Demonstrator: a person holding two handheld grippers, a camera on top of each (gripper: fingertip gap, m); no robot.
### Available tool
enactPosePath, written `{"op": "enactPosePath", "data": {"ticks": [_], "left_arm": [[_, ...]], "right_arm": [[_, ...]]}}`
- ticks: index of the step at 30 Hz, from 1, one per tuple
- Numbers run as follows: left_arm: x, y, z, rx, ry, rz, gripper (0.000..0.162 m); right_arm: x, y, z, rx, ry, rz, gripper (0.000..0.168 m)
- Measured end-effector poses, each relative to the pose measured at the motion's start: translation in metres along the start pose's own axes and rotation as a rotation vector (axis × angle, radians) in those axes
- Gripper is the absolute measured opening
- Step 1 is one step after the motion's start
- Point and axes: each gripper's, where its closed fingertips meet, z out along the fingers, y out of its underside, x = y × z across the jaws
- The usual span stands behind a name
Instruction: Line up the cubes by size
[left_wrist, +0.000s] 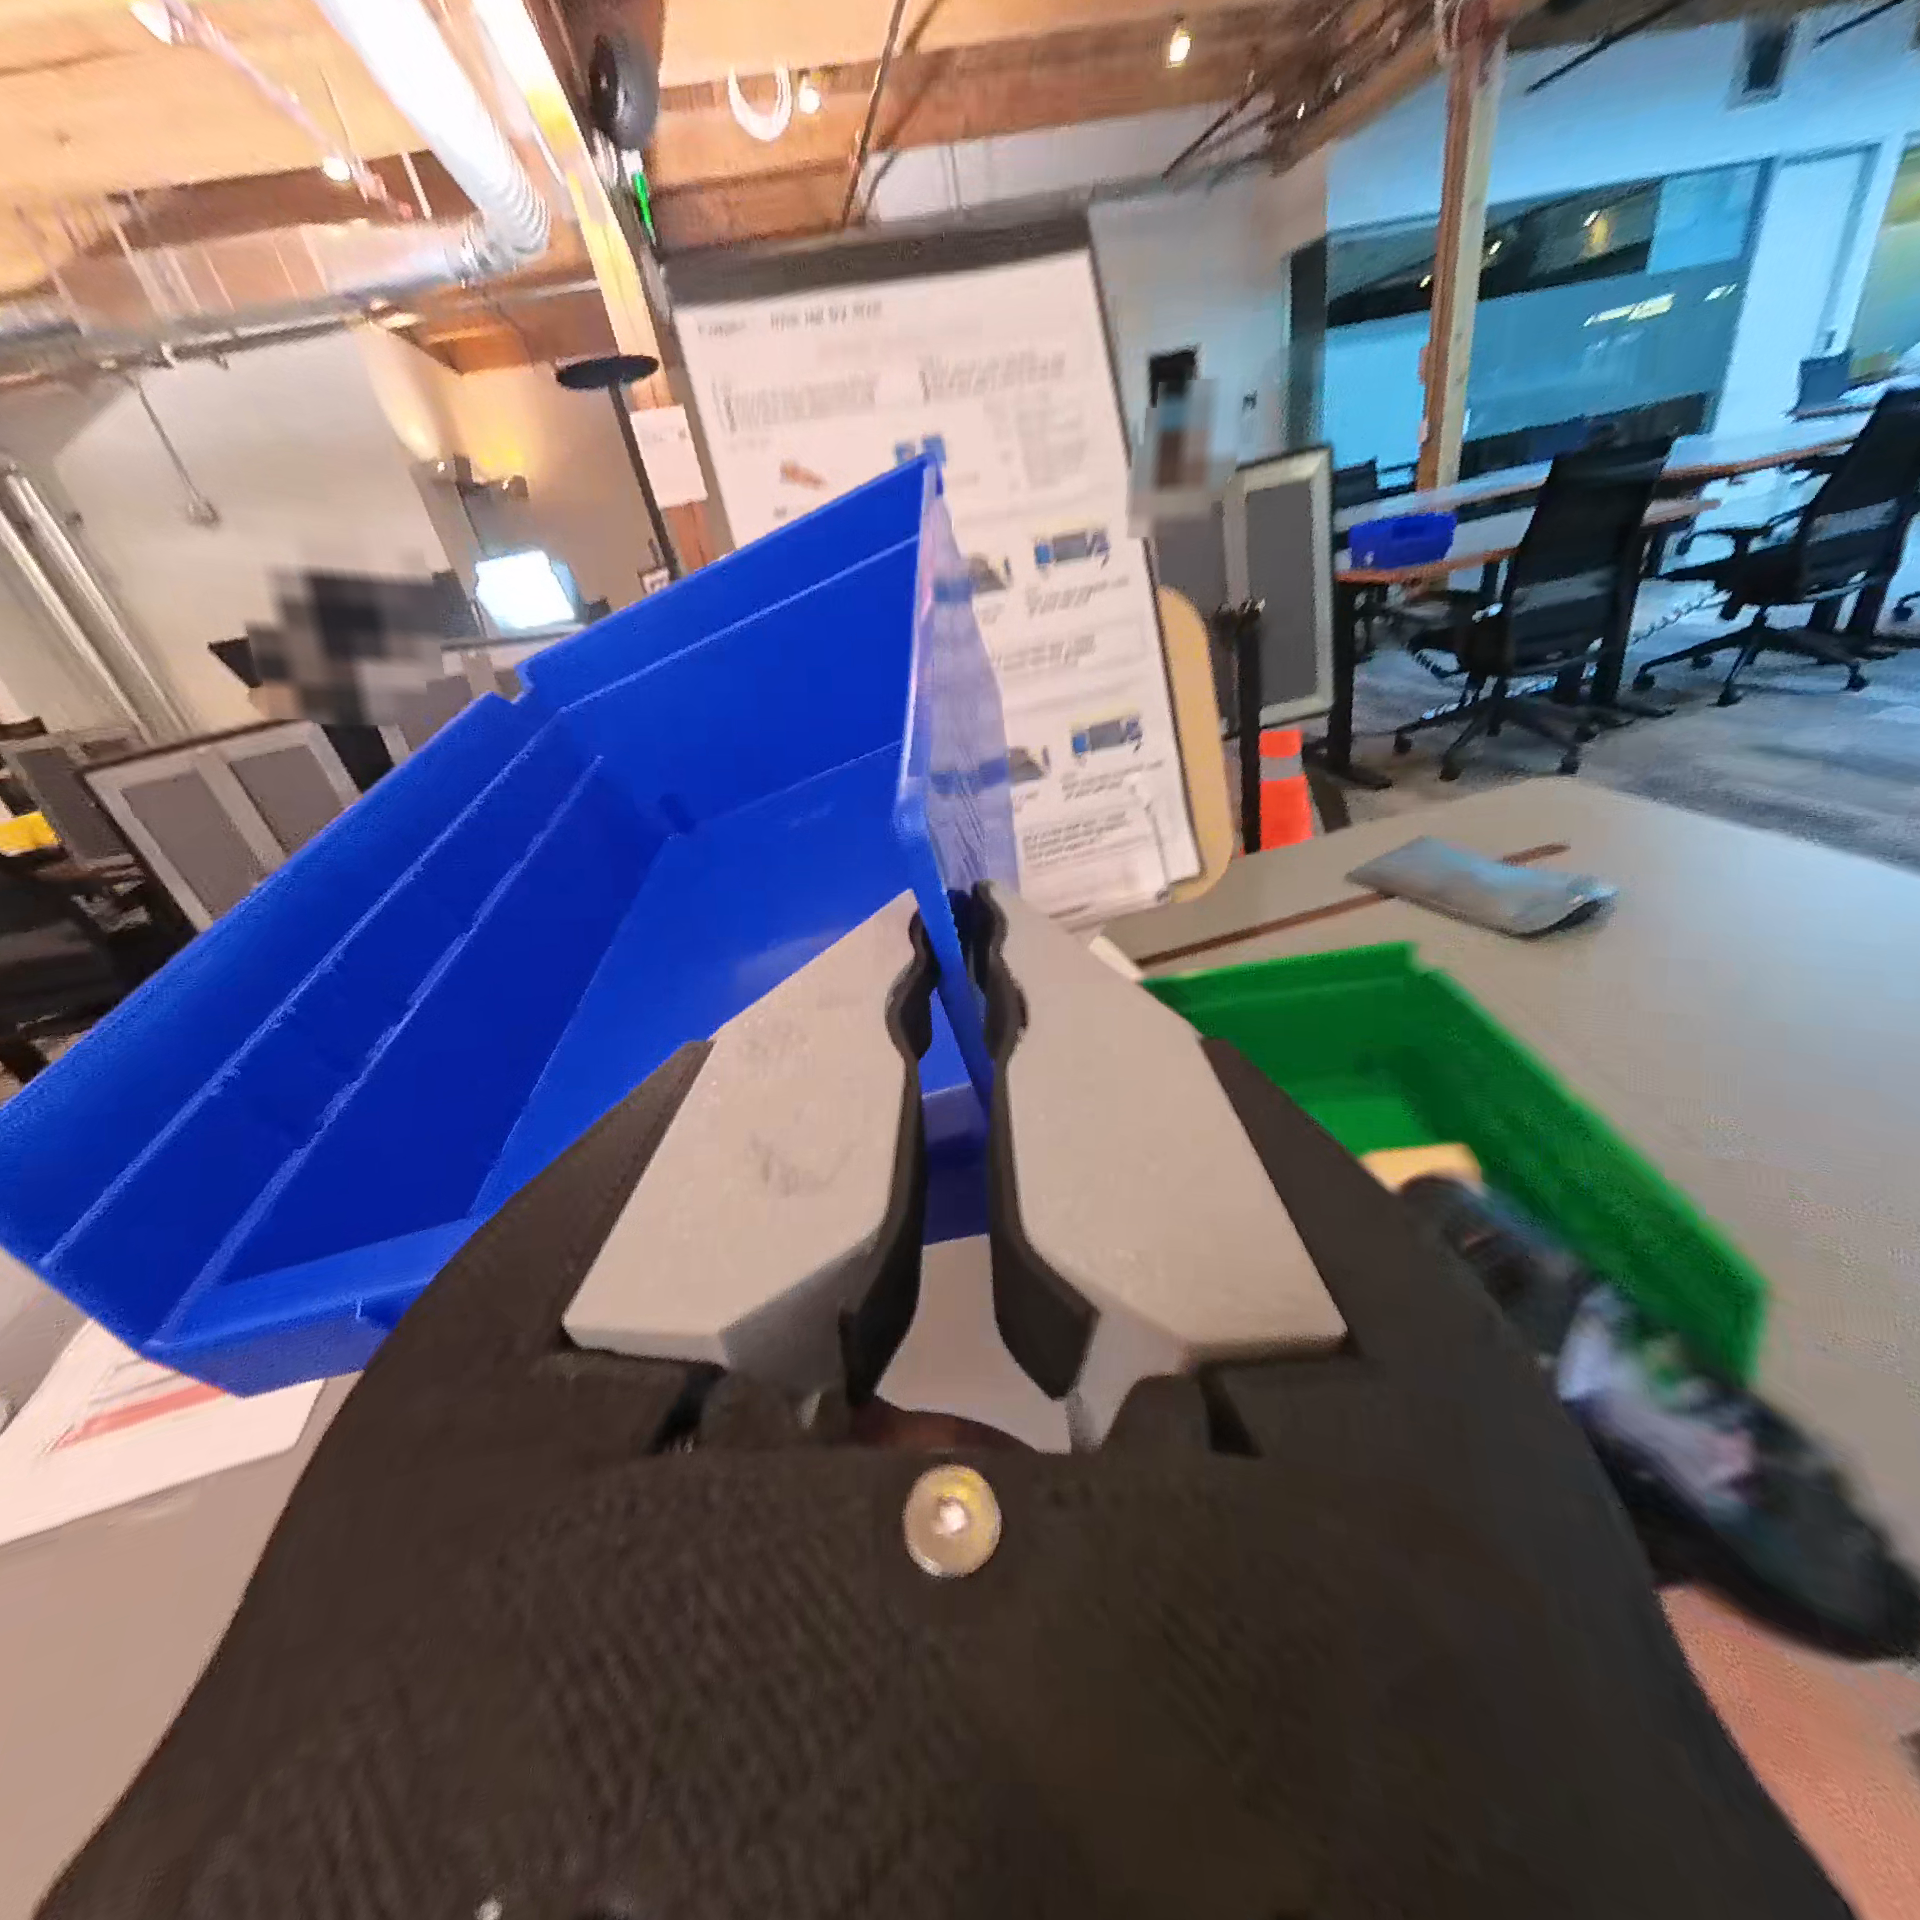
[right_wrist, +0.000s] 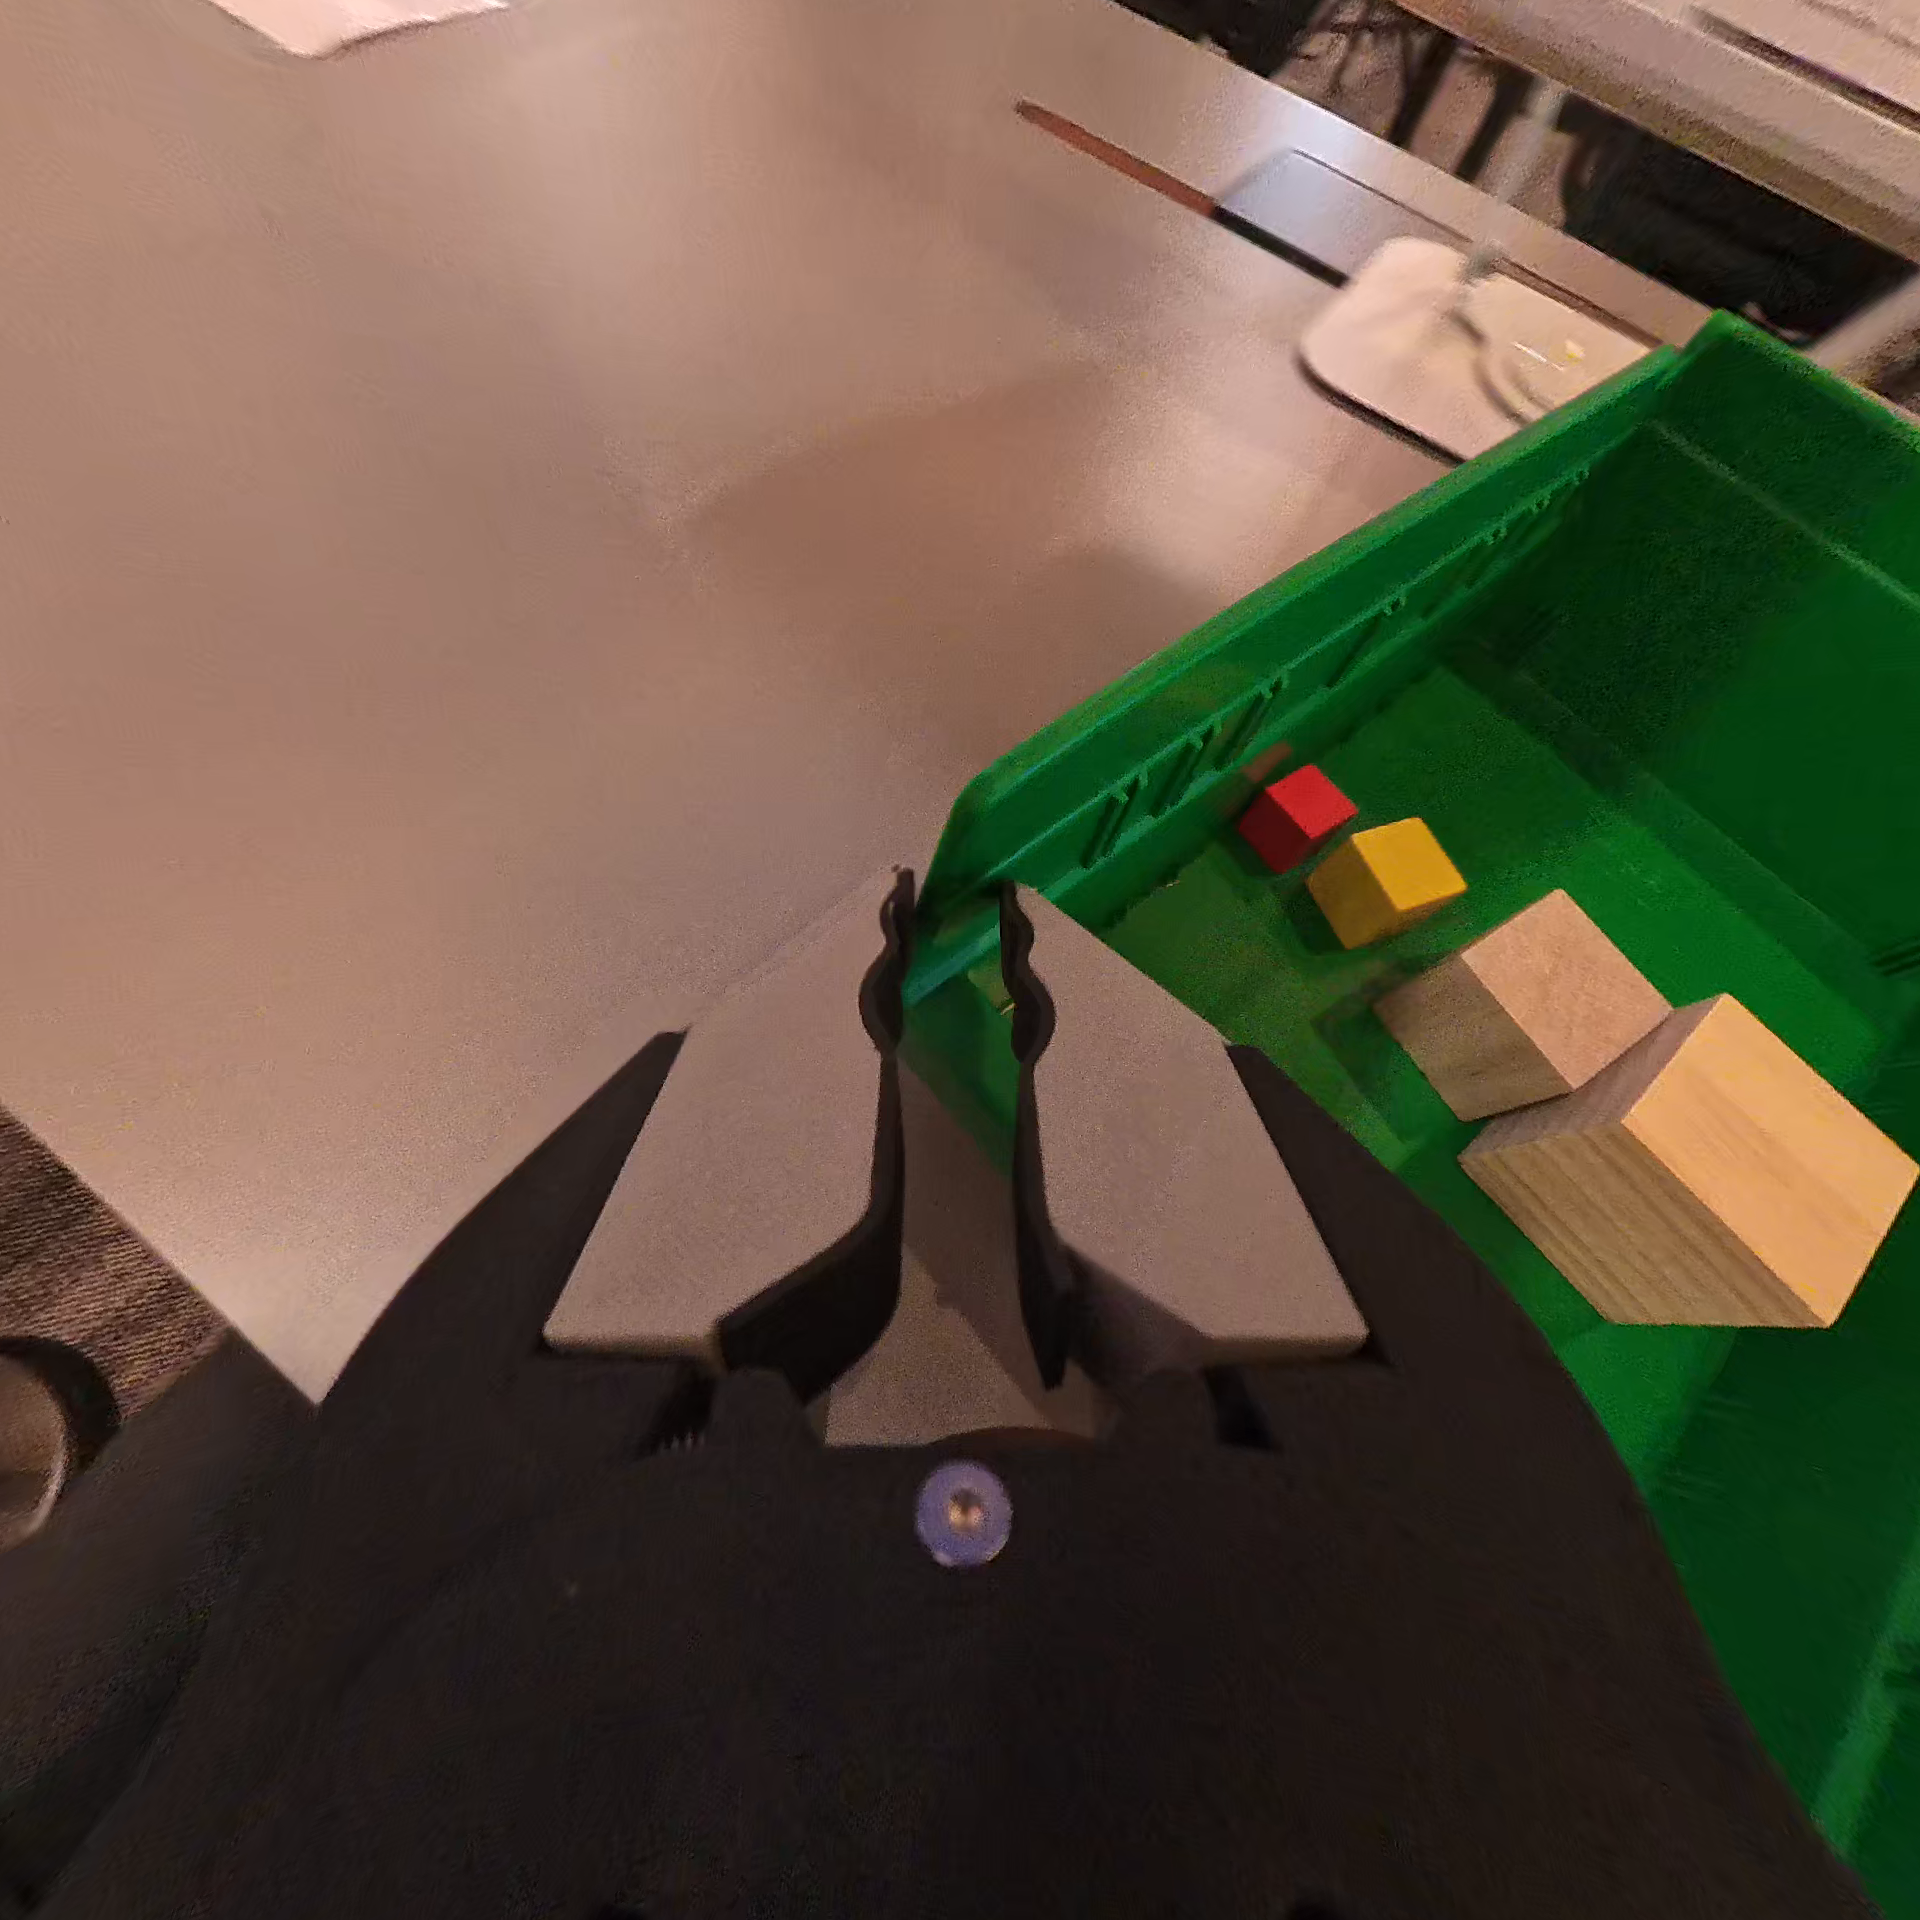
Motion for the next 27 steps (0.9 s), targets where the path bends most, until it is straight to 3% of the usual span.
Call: {"op": "enactPosePath", "data": {"ticks": [7,13,16,21,27], "left_arm": [[0.036,-0.056,-0.023,0.059,0.045,0.039,0.002],[0.106,-0.064,-0.008,0.077,0.083,0.032,0.002],[0.161,-0.052,0.017,0.055,0.142,0.021,0.002],[0.253,-0.008,0.067,-0.063,0.223,0.030,0.002],[0.326,0.058,0.110,-0.226,0.250,-0.016,0.004]], "right_arm": [[-0.106,-0.044,0.042,0.028,-0.144,-0.108,0.013],[-0.159,-0.073,0.064,0.046,-0.209,-0.083,0.013],[-0.165,-0.076,0.045,0.102,-0.213,-0.123,0.039],[-0.143,-0.023,0.010,0.059,-0.193,-0.202,0.055],[-0.050,0.064,-0.027,0.026,-0.030,-0.178,0.051]]}}
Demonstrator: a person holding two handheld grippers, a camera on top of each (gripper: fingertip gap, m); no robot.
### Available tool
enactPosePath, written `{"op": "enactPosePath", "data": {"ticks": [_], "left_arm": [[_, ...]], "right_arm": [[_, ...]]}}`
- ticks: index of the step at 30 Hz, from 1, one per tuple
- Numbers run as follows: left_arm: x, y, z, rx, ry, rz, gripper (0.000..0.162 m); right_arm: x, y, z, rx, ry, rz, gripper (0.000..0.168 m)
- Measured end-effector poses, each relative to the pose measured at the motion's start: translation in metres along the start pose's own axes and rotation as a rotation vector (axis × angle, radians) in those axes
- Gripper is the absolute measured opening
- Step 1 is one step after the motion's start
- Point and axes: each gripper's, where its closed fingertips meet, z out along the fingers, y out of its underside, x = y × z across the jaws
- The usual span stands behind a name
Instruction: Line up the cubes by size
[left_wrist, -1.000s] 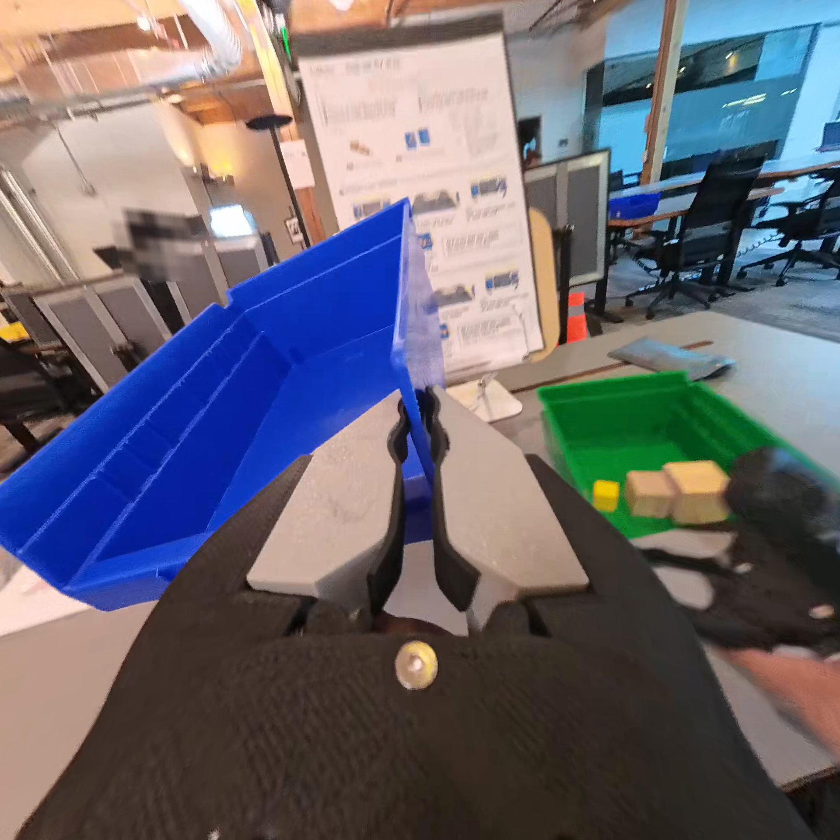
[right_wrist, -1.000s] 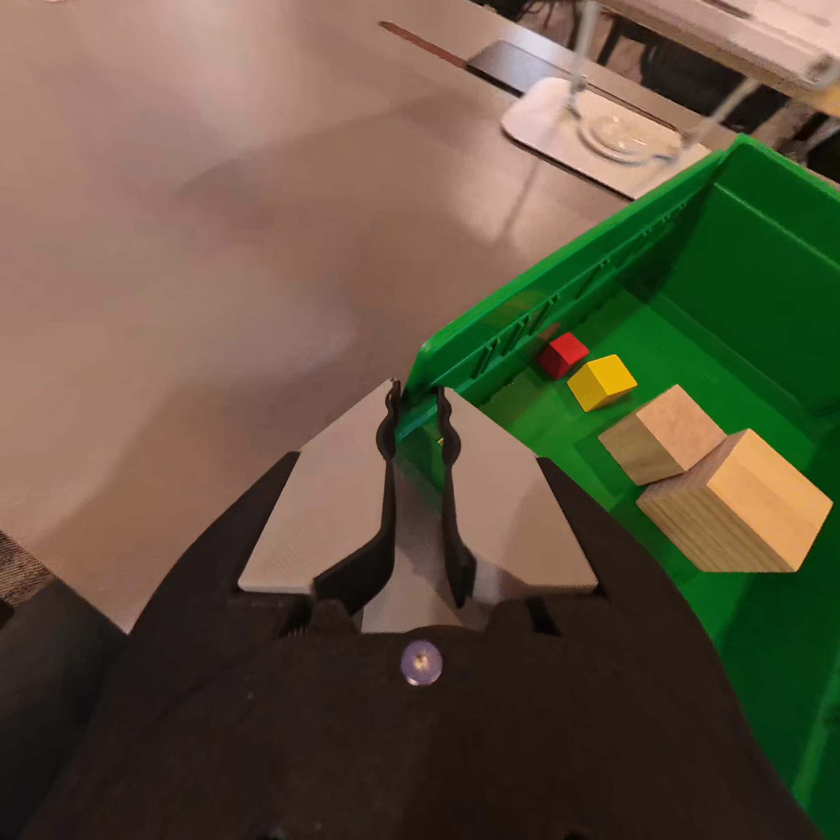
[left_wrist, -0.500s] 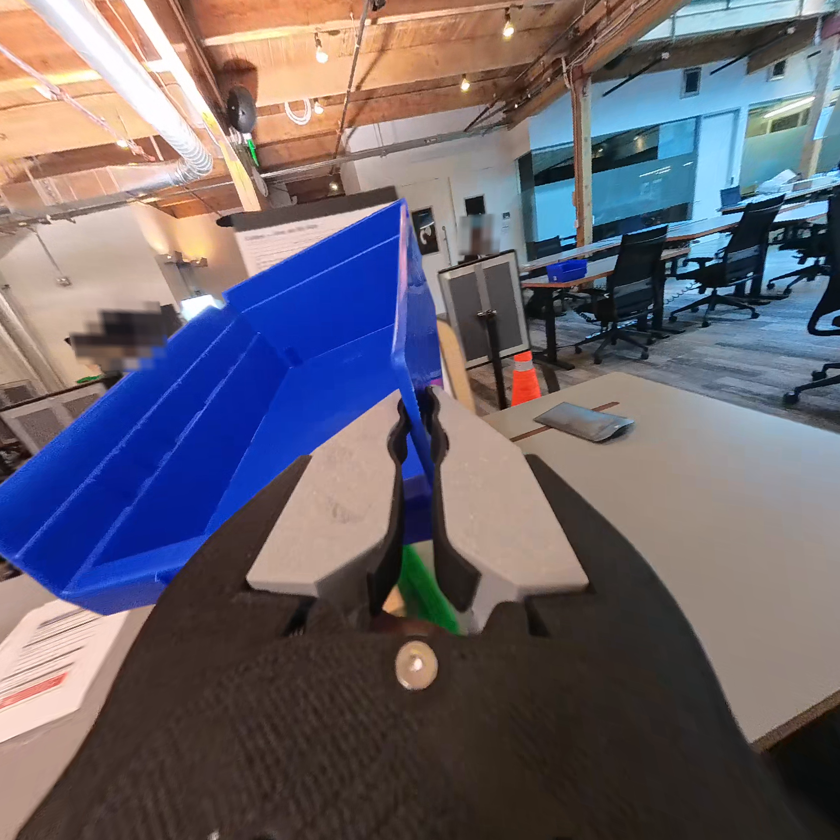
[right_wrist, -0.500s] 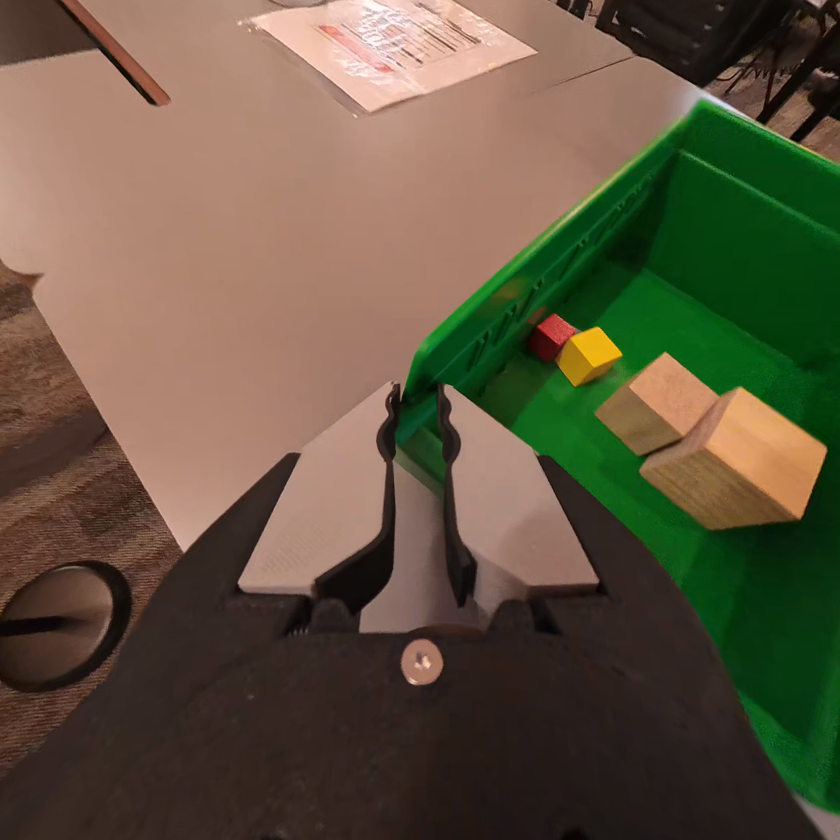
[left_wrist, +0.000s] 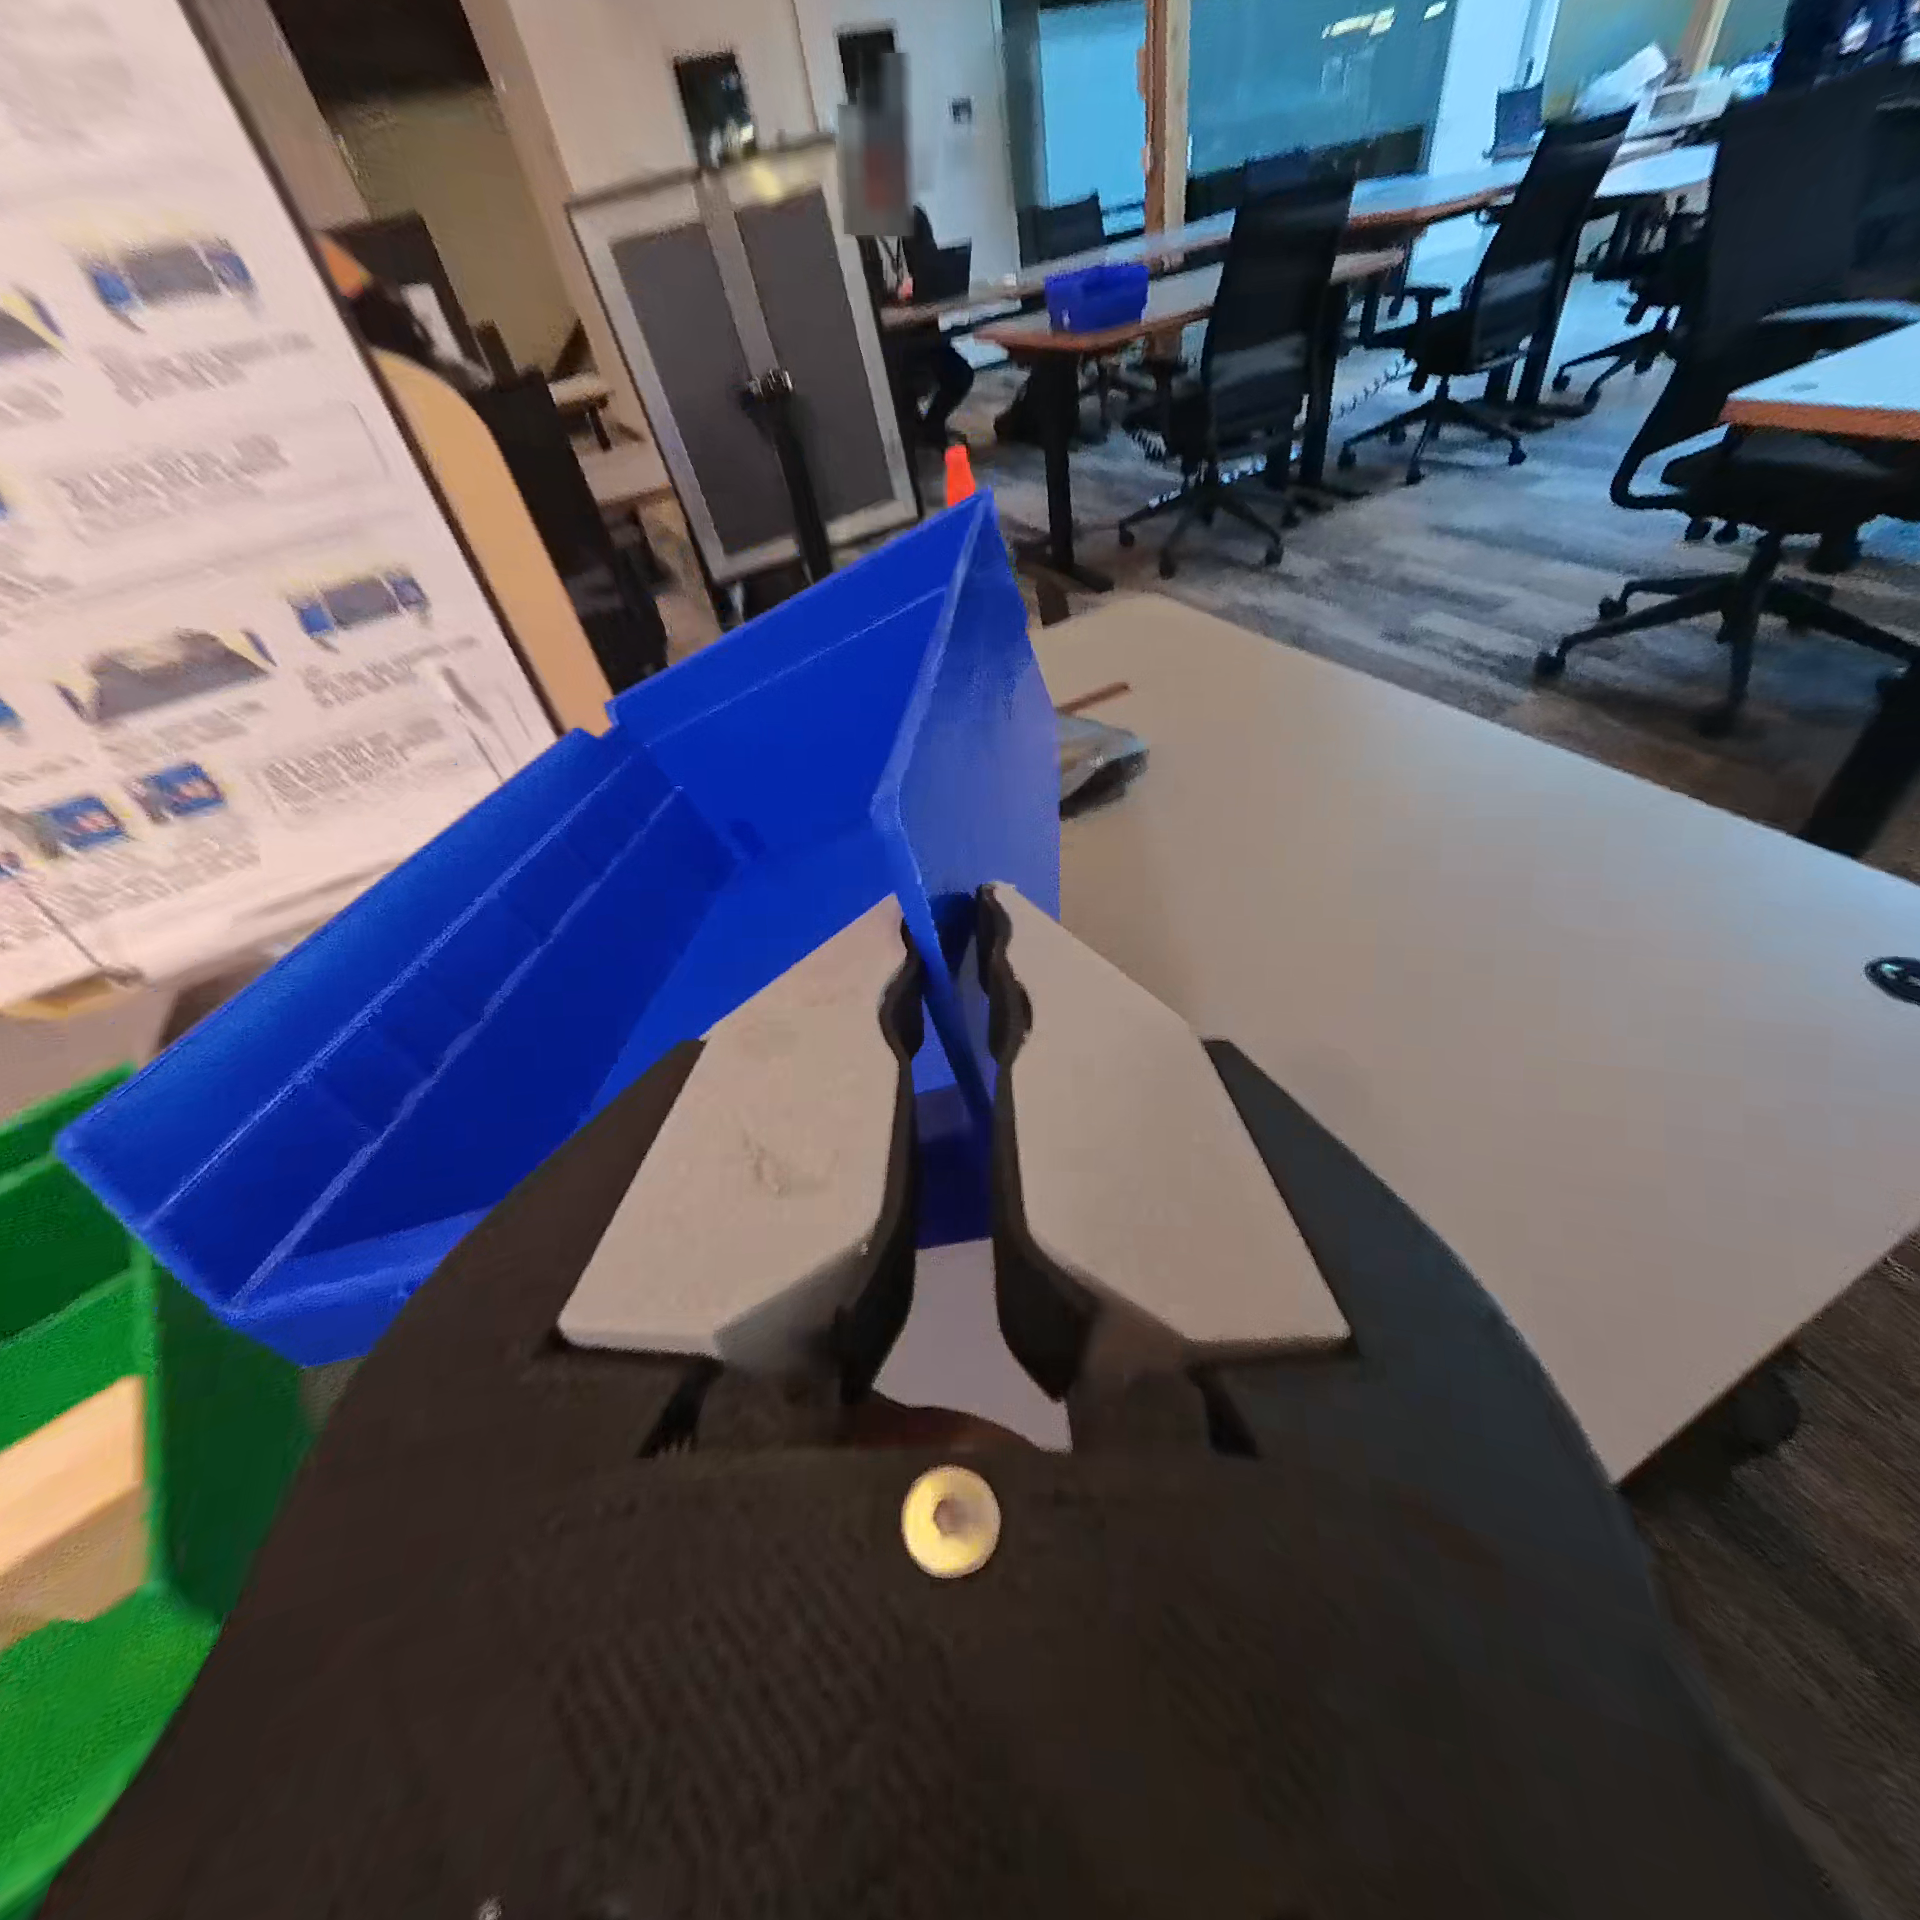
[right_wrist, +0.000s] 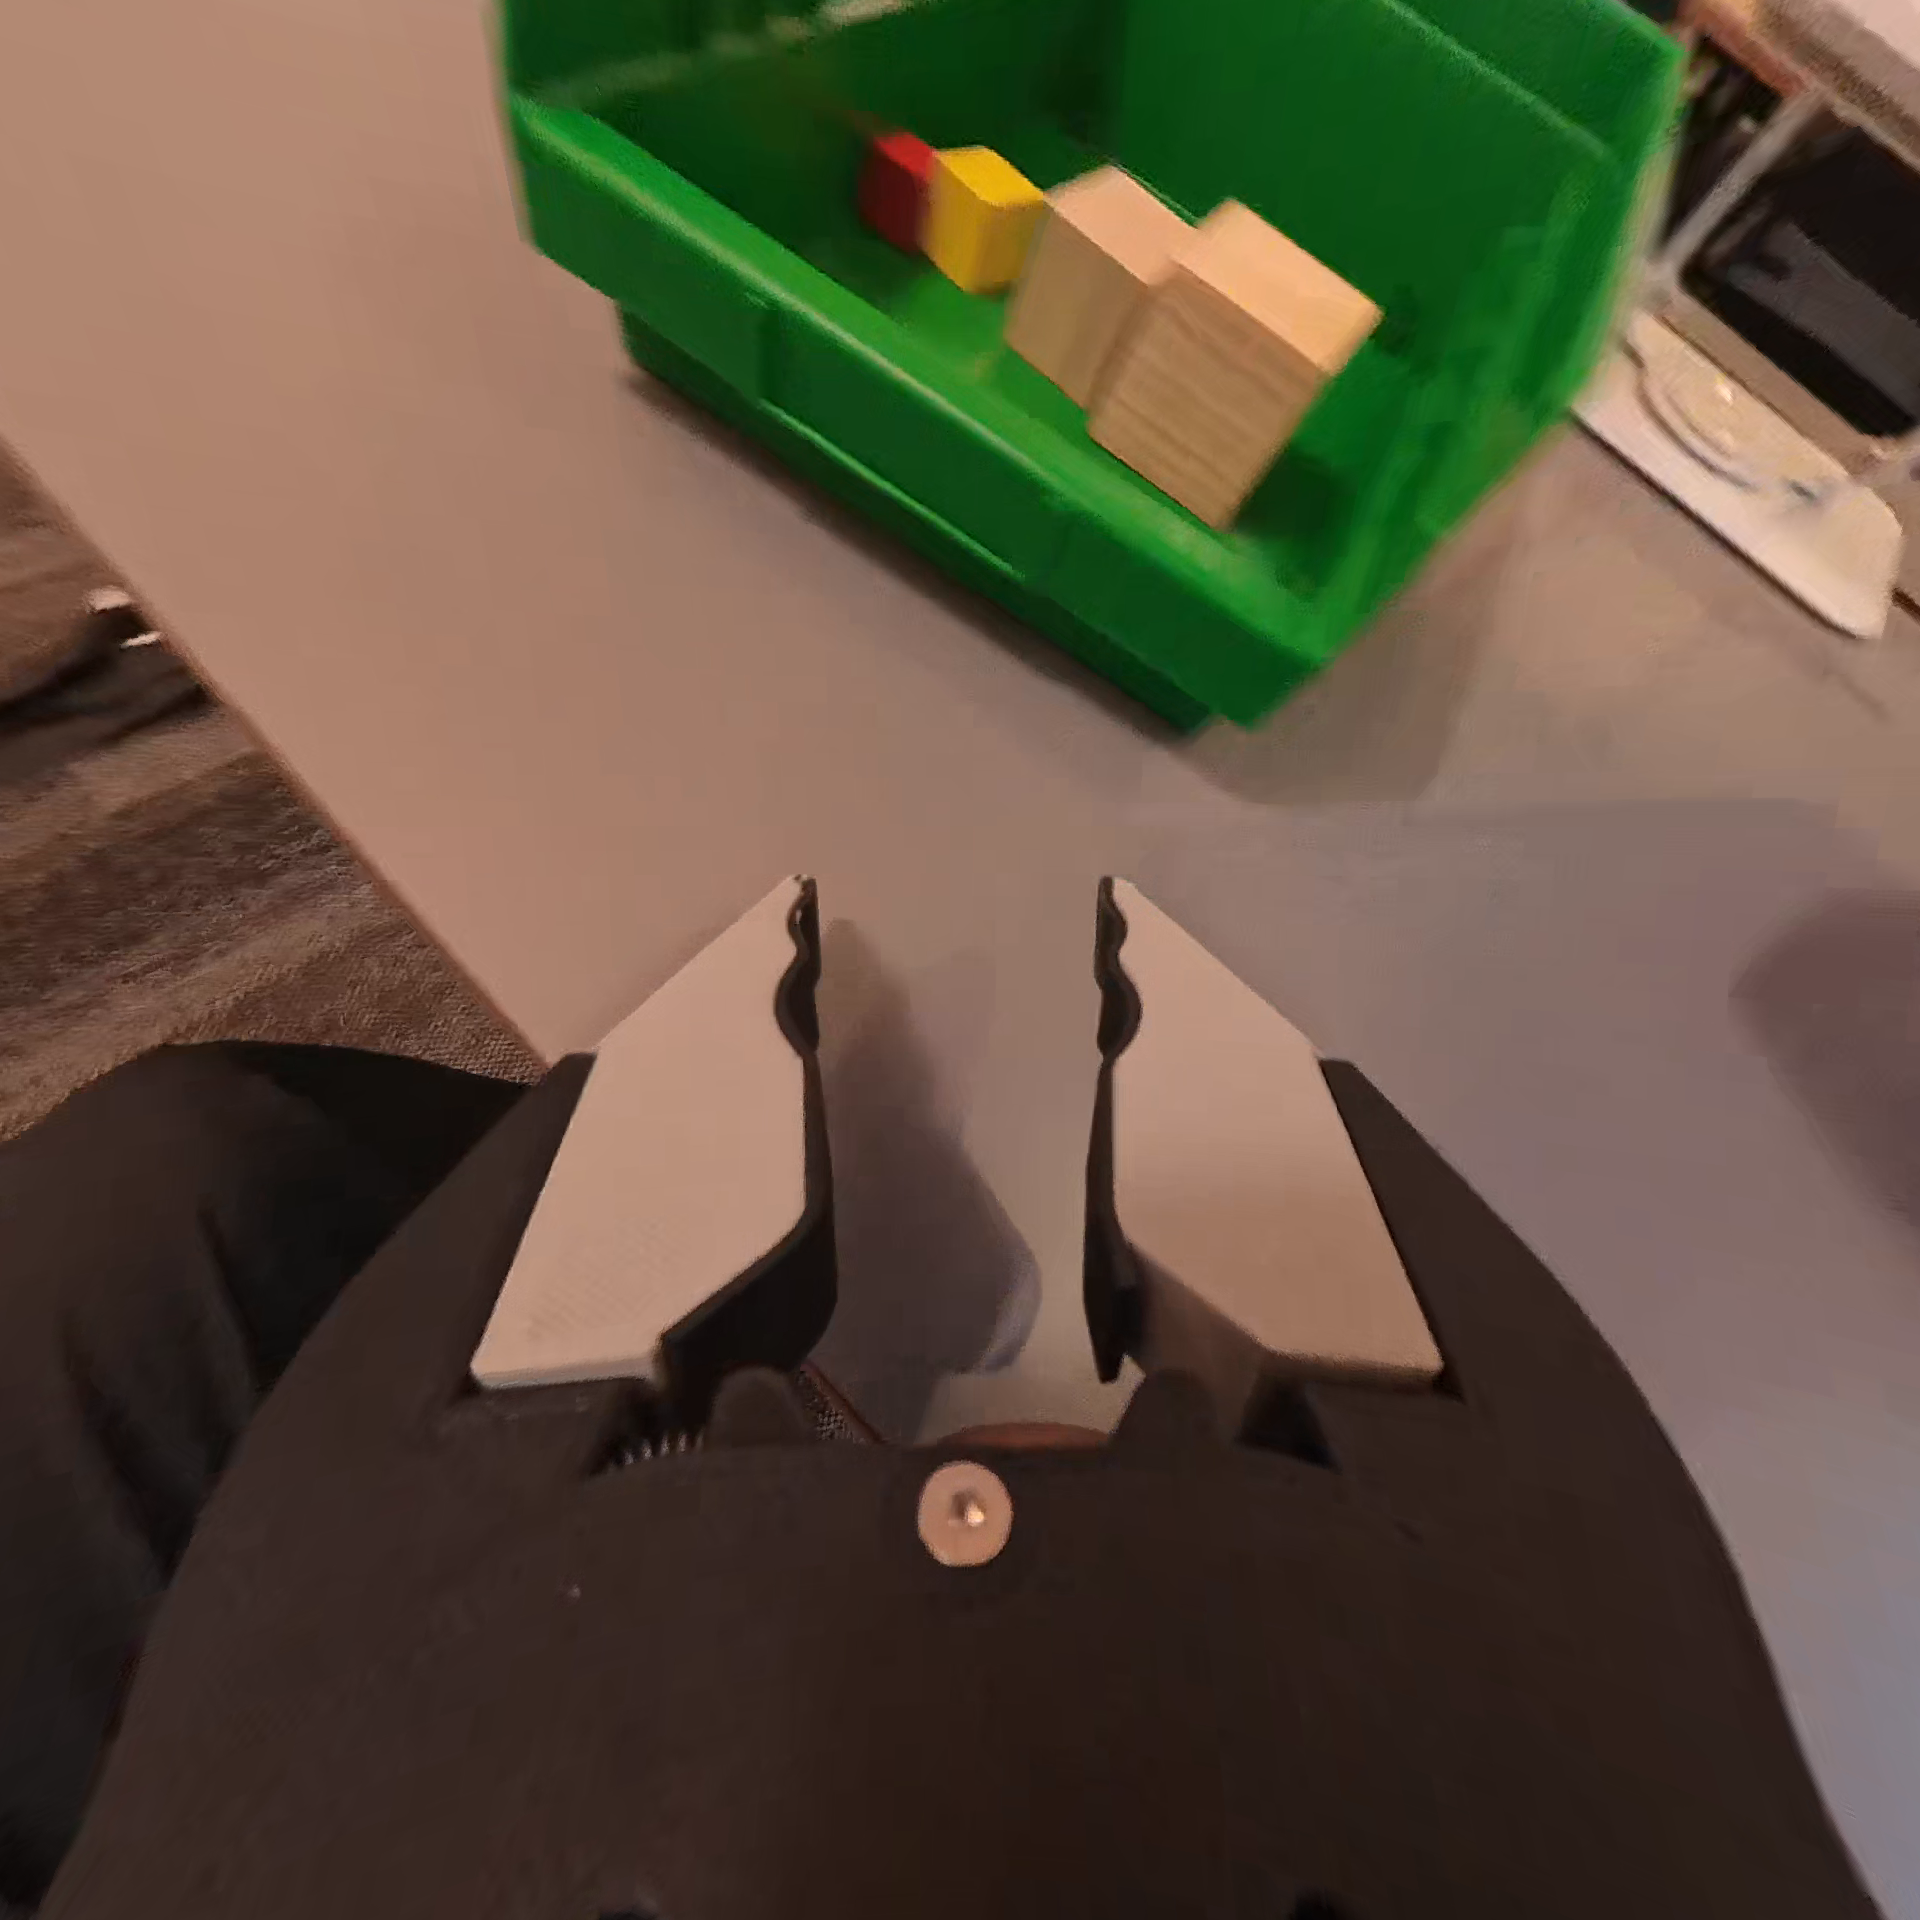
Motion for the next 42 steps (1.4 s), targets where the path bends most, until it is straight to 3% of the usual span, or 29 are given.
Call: {"op": "enactPosePath", "data": {"ticks": [3,7,12,13,14,15,17,20,24,27,30,33,38,40,42], "left_arm": [[0.025,0.037,0.030,-0.074,-0.051,-0.051,0.004],[0.054,0.082,0.054,-0.138,-0.121,-0.021,0.004],[0.092,0.121,0.072,-0.263,-0.078,-0.006,0.003],[0.103,0.129,0.074,-0.311,-0.048,-0.004,0.013],[0.112,0.131,0.074,-0.347,-0.025,0.001,0.038],[0.120,0.126,0.072,-0.355,0.005,0.010,0.060],[0.131,0.096,0.057,-0.286,0.074,0.001,0.064],[0.128,0.026,0.004,-0.104,0.183,-0.034,0.068],[0.029,-0.071,-0.105,0.252,0.110,-0.057,0.070],[-0.077,-0.095,-0.184,0.409,0.001,-0.114,0.069],[-0.180,-0.056,-0.223,0.376,-0.175,-0.169,0.069],[-0.237,0.033,-0.218,0.221,-0.279,-0.220,0.074],[-0.235,0.154,-0.128,-0.024,-0.258,-0.243,0.100],[-0.238,0.180,-0.087,-0.105,-0.314,-0.197,0.101],[-0.240,0.198,-0.049,-0.180,-0.329,-0.177,0.089]], "right_arm": [[0.035,0.011,-0.002,-0.022,0.083,0.101,0.053],[0.056,-0.014,-0.004,0.014,0.188,0.130,0.056],[0.071,-0.028,-0.011,0.008,0.244,0.133,0.063],[0.077,-0.029,-0.014,0.007,0.258,0.126,0.065],[0.084,-0.029,-0.016,0.012,0.275,0.126,0.065],[0.090,-0.029,-0.018,0.020,0.283,0.136,0.065],[0.099,-0.030,-0.020,0.039,0.275,0.167,0.065],[0.109,-0.035,-0.018,0.035,0.285,0.180,0.066],[0.138,-0.051,-0.025,0.045,0.363,0.157,0.064],[0.171,-0.068,-0.042,0.055,0.401,0.197,0.065],[0.204,-0.070,-0.073,0.055,0.420,0.248,0.073],[0.205,-0.042,-0.094,0.103,0.344,0.340,0.077],[0.185,0.017,-0.078,0.074,0.318,0.405,0.086],[0.190,0.019,-0.066,0.068,0.332,0.395,0.095],[0.205,0.023,-0.051,0.022,0.362,0.408,0.090]]}}
